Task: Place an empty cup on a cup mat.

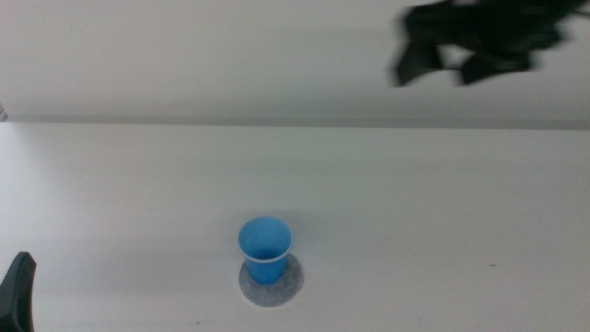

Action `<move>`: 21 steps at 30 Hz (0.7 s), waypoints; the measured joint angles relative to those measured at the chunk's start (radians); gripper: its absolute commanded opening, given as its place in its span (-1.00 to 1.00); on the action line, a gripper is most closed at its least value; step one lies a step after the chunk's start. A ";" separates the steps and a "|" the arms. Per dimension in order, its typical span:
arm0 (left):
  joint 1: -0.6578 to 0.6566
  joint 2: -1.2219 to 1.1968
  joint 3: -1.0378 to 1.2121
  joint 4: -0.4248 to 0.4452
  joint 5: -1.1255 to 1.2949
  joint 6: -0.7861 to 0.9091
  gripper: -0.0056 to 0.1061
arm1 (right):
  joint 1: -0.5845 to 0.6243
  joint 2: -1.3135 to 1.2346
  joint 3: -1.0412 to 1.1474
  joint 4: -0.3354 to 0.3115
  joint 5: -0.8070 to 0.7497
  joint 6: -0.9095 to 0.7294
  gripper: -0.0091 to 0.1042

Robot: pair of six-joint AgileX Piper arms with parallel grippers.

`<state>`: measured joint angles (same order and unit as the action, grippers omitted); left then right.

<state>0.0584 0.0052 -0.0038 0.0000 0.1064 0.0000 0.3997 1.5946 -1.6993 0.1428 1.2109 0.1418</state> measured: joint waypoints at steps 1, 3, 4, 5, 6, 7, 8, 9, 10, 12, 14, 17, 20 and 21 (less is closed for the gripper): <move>0.000 0.000 0.000 0.000 0.000 0.000 0.78 | -0.042 -0.057 0.055 0.000 0.000 -0.012 0.45; 0.000 0.000 0.000 0.000 0.000 0.000 0.78 | -0.117 -0.166 0.161 -0.004 0.002 -0.019 0.45; 0.000 0.000 0.000 0.000 0.000 0.000 0.78 | -0.158 -0.227 0.221 -0.004 0.003 -0.021 0.45; 0.000 0.000 0.000 0.000 0.000 0.000 0.78 | -0.196 -0.288 0.278 -0.006 0.003 -0.024 0.45; 0.000 0.000 0.000 0.000 0.000 0.000 0.78 | -0.225 -0.334 0.322 -0.007 0.003 -0.029 0.45; 0.000 0.000 0.000 0.000 0.000 0.000 0.78 | -0.258 -0.391 0.372 -0.011 0.001 -0.034 0.45; 0.000 0.000 0.000 0.000 0.000 0.000 0.78 | -0.287 -0.443 0.418 -0.017 -0.001 -0.041 0.45; 0.000 0.000 0.000 0.000 0.000 0.000 0.78 | -0.312 -0.495 0.460 -0.024 -0.003 -0.047 0.45; 0.000 0.000 0.000 0.000 0.000 0.000 0.78 | -0.331 -0.545 0.499 -0.040 -0.003 -0.052 0.45; 0.000 0.000 0.000 0.000 0.000 0.000 0.78 | -0.346 -0.633 0.559 -0.071 -0.003 -0.055 0.45; 0.000 0.000 0.000 0.000 0.000 0.000 0.78 | -0.352 -0.729 0.620 -0.087 -0.014 -0.070 0.45; 0.000 0.000 0.000 0.000 0.000 0.000 0.78 | -0.352 -0.865 0.710 -0.089 -0.055 -0.114 0.45; 0.000 0.000 0.000 0.000 0.000 0.000 0.78 | -0.352 -1.029 0.847 -0.089 -0.196 -0.168 0.58; 0.000 0.000 0.000 0.000 0.000 0.000 0.78 | -0.352 -1.088 0.904 -0.091 -0.268 -0.185 0.68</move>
<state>0.0584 0.0052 -0.0038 0.0000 0.1064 0.0000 0.0476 0.5065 -0.7958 0.0514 0.9426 -0.0428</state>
